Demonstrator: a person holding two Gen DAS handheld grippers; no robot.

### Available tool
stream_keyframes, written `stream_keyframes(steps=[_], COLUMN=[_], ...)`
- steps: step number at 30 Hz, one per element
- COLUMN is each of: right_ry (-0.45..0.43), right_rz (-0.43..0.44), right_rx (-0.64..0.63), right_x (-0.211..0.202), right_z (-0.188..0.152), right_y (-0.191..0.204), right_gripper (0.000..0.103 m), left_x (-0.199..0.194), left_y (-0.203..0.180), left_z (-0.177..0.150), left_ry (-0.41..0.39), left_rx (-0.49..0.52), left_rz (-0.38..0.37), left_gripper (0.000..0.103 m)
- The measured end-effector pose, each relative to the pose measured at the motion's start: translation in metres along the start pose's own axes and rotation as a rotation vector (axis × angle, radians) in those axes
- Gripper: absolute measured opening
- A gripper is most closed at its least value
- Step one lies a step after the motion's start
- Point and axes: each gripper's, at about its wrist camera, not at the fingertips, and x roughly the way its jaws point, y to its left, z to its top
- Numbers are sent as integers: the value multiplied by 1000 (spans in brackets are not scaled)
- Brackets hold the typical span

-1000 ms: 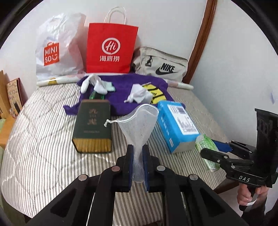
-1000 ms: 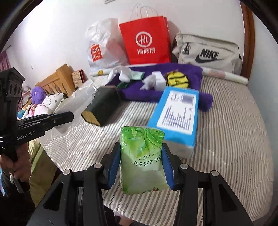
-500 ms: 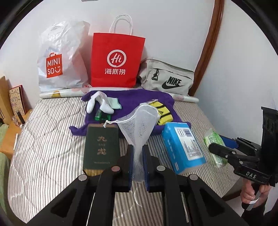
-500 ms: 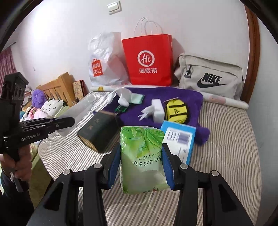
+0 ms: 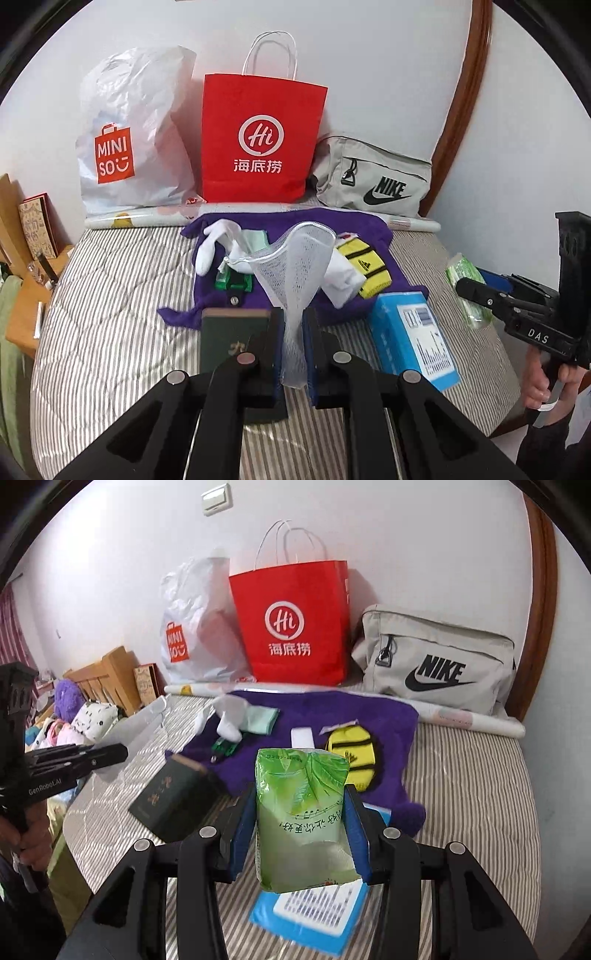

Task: Organize soft objects
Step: 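Carry the mesh bag and wipe pack over the purple towel with both grippers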

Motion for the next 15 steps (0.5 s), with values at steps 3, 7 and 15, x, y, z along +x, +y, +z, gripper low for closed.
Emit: stream_keyframes(steps=[3,7,15], right_ry=[4,10,46], right_rz=[1,-9,-17], right_rx=[10,9,18], right_x=[10,28,71], right_z=[10,21,39], right_y=[-5,-13,-27], right_gripper=[45,45,45], left_x=[10,34,79], left_y=[3,12,26], left_z=[10,23,40], left_ry=[9,39,97], left_rx=[-4,-41,-67], left_rz=[7,0,-8], left_gripper=[11,11,11])
